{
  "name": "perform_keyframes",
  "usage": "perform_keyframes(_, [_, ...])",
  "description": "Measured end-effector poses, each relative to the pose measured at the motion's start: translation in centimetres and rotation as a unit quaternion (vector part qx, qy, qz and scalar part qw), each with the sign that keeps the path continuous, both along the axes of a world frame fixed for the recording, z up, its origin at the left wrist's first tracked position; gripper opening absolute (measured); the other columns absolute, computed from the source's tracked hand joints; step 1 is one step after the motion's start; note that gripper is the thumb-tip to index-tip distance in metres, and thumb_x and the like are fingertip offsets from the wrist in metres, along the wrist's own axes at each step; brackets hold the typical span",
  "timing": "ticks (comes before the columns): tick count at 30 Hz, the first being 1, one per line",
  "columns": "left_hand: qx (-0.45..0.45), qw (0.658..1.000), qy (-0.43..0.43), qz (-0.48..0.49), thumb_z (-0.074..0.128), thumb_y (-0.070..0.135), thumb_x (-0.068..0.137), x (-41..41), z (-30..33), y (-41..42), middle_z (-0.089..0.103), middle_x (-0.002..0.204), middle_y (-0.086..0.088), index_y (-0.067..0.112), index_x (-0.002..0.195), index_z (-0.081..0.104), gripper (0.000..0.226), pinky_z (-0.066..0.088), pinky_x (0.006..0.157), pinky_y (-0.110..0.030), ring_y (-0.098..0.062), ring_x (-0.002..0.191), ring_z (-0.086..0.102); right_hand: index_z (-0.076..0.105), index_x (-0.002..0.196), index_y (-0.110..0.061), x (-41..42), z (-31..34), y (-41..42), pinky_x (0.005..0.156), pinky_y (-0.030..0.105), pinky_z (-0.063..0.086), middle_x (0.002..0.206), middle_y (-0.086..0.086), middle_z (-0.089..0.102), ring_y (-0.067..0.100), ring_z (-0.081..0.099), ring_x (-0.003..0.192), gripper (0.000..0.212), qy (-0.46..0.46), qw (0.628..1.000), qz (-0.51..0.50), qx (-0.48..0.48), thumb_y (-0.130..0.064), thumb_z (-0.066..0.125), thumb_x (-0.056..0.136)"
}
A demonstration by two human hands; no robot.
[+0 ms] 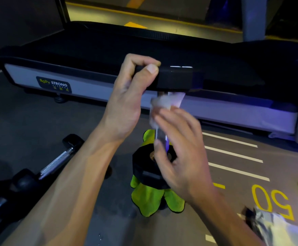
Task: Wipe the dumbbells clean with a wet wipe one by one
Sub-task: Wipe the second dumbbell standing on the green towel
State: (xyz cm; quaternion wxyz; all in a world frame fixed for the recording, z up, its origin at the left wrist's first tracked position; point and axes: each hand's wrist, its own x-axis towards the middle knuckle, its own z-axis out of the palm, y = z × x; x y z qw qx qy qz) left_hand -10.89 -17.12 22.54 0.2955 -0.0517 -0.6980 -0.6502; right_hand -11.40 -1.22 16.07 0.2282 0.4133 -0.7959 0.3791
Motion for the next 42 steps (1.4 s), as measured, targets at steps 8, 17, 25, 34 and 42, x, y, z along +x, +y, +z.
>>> perform_keyframes(8, [0.008,1.000,0.000,-0.012,0.046,0.028,0.100,0.2,0.2,0.1,0.059,0.102,0.009,0.023,0.105,0.056,0.012,0.049,0.088,-0.021,0.000,0.094,0.057,0.024,0.160,-0.011,0.2,1.4,0.4,0.119,0.011,0.017,0.169,-0.004,0.018,0.000,0.013,0.154,0.068,-0.149,0.988,0.035,-0.014,-0.019,0.058,0.103])
perform_keyframes(17, [0.003,1.000,0.003,-0.010,0.048,0.029,0.100,0.3,0.1,0.4,0.059,0.101,0.011,0.022,0.106,0.056,0.012,0.048,0.089,-0.022,-0.001,0.095,0.057,0.004,0.163,-0.021,1.6,2.5,0.4,0.111,-0.001,0.008,0.170,-0.010,-0.008,-0.012,-0.006,0.151,0.076,-0.139,0.988,0.031,0.052,-0.040,0.048,0.104])
perform_keyframes(25, [0.009,1.000,-0.007,0.014,0.051,0.047,0.089,0.5,0.1,0.2,0.056,0.103,0.005,0.030,0.104,0.059,0.024,0.045,0.092,-0.033,-0.011,0.097,0.051,0.009,0.163,-0.017,3.0,0.6,1.3,0.119,0.009,0.012,0.172,-0.006,-0.005,0.001,0.003,0.156,0.072,-0.130,0.987,0.022,0.095,-0.038,0.048,0.106])
perform_keyframes(34, [0.023,1.000,0.005,-0.008,0.049,0.030,0.097,0.4,-0.1,0.2,0.058,0.092,0.022,0.025,0.104,0.057,0.012,0.045,0.083,-0.017,0.003,0.088,0.054,0.021,0.161,-0.029,3.0,-0.1,2.5,0.102,0.005,0.029,0.152,-0.016,0.048,-0.004,0.042,0.135,0.065,-0.234,0.966,-0.003,0.111,-0.046,0.045,0.103])
perform_keyframes(42, [0.014,1.000,0.013,-0.015,0.052,0.034,0.096,0.4,-0.1,0.6,0.060,0.094,0.024,0.026,0.105,0.058,0.013,0.044,0.083,-0.016,0.002,0.090,0.054,0.061,0.120,-0.029,-0.2,1.6,2.5,0.090,0.050,0.053,0.102,0.000,0.073,0.022,0.068,0.097,0.030,-0.329,0.942,0.056,0.017,-0.046,0.042,0.106])
